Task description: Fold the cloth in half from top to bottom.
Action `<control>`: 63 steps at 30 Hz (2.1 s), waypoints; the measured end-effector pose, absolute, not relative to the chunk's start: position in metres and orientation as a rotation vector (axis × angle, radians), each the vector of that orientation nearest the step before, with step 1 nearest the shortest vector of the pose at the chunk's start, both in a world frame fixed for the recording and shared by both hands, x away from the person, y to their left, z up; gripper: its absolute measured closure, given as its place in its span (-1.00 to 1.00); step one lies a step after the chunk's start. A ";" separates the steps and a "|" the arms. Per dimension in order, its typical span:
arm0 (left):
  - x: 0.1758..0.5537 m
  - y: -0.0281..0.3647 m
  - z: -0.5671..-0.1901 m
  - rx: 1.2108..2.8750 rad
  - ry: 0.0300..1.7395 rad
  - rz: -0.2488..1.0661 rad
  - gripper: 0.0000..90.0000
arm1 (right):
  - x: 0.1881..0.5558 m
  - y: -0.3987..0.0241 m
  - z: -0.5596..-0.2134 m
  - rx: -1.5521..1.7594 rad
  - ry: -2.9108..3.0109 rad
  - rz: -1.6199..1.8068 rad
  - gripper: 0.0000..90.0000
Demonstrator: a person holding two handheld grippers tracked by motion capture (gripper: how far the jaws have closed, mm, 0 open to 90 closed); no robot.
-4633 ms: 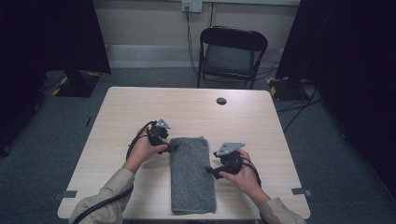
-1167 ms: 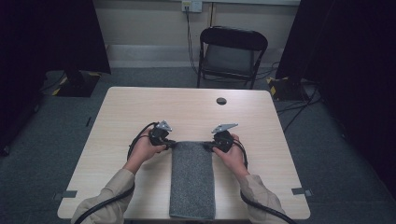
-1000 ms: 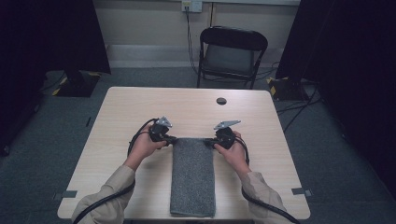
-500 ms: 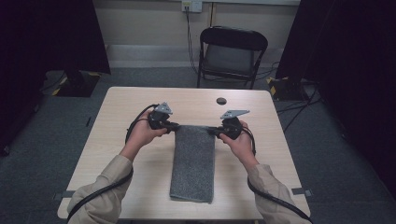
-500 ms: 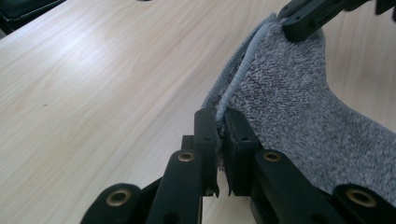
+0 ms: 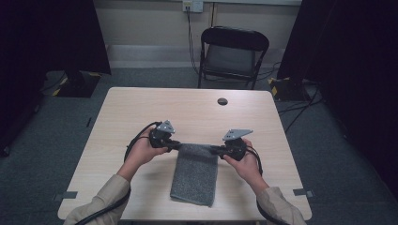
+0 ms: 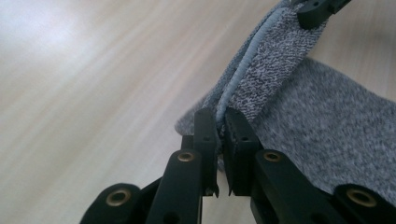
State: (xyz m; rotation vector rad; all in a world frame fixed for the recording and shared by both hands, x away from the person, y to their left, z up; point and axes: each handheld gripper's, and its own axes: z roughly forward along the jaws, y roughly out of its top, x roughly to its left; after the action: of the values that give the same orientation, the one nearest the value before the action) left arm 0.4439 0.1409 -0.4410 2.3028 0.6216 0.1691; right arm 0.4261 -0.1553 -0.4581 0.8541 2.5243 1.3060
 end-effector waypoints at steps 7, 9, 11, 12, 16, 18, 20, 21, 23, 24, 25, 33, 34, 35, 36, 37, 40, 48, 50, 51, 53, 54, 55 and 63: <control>0.430 0.142 -0.457 2.330 0.616 0.137 0.88 | 0.409 -0.154 -0.476 0.849 2.559 1.283 0.88; 0.427 0.142 -0.461 2.326 0.617 0.129 0.88 | 0.406 -0.154 -0.479 0.851 2.563 1.285 0.88; 0.424 0.141 -0.465 2.326 0.618 0.121 0.88 | 0.403 -0.154 -0.482 0.852 2.556 1.271 0.88; 0.423 0.141 -0.467 2.323 0.623 0.119 0.88 | 0.402 -0.154 -0.484 0.854 2.559 1.273 0.88; 0.422 0.142 -0.472 2.321 0.638 0.115 0.87 | 0.400 -0.153 -0.488 0.851 2.561 1.264 0.87; 0.422 0.142 -0.472 2.324 0.636 0.111 0.87 | 0.400 -0.153 -0.488 0.848 2.559 1.260 0.87; 0.422 0.140 -0.472 2.320 0.645 0.117 0.86 | 0.400 -0.152 -0.487 0.842 2.560 1.250 0.87; 0.425 0.140 -0.471 2.330 0.641 0.124 0.86 | 0.401 -0.152 -0.487 0.839 2.558 1.231 0.87; 0.428 0.138 -0.472 2.325 0.652 0.127 0.86 | 0.403 -0.150 -0.488 0.838 2.558 1.217 0.87; 0.430 0.137 -0.473 2.327 0.653 0.131 0.86 | 0.405 -0.150 -0.489 0.838 2.557 1.213 0.87; 0.432 0.136 -0.474 2.328 0.658 0.130 0.86 | 0.408 -0.149 -0.489 0.841 2.555 1.208 0.88; 0.456 0.137 -0.478 2.292 0.702 0.143 0.86 | 0.439 -0.149 -0.493 0.895 2.516 1.234 0.88; 0.459 0.138 -0.477 2.297 0.711 0.143 0.86 | 0.443 -0.148 -0.494 0.903 2.513 1.238 0.88; 0.462 0.139 -0.477 2.293 0.715 0.146 0.86 | 0.447 -0.148 -0.494 0.901 2.513 1.237 0.88; 0.466 0.140 -0.478 2.292 0.724 0.155 0.86 | 0.451 -0.146 -0.493 0.901 2.512 1.232 0.88; 0.469 0.141 -0.478 2.283 0.735 0.162 0.86 | 0.455 -0.145 -0.493 0.897 2.517 1.230 0.88; 0.478 0.143 -0.479 2.247 0.777 0.166 0.87 | 0.468 -0.142 -0.489 0.893 2.515 1.214 0.88; 0.475 0.145 -0.459 2.223 0.738 0.177 0.88 | 0.470 -0.145 -0.471 0.875 2.483 1.267 0.88; 0.473 0.146 -0.456 2.219 0.733 0.181 0.88 | 0.468 -0.146 -0.469 0.868 2.484 1.270 0.88; 0.469 0.147 -0.450 2.198 0.732 0.181 0.88 | 0.462 -0.148 -0.465 0.858 2.483 1.284 0.88; 0.466 0.147 -0.444 2.194 0.719 0.185 0.88 | 0.457 -0.150 -0.461 0.852 2.472 1.304 0.88; 0.464 0.146 -0.442 2.193 0.716 0.183 0.88 | 0.455 -0.152 -0.459 0.851 2.466 1.310 0.88; 0.464 0.146 -0.442 2.193 0.716 0.183 0.88 | 0.455 -0.152 -0.459 0.851 2.466 1.310 0.88; 0.447 0.138 -0.438 2.230 0.663 0.168 0.88 | 0.432 -0.164 -0.455 0.836 2.470 1.322 0.88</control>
State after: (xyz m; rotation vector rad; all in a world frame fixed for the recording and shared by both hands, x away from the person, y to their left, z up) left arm 0.4473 0.1378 -0.4380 2.2303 0.6626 0.1685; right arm 0.4316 -0.1641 -0.4550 0.8364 2.4696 1.3215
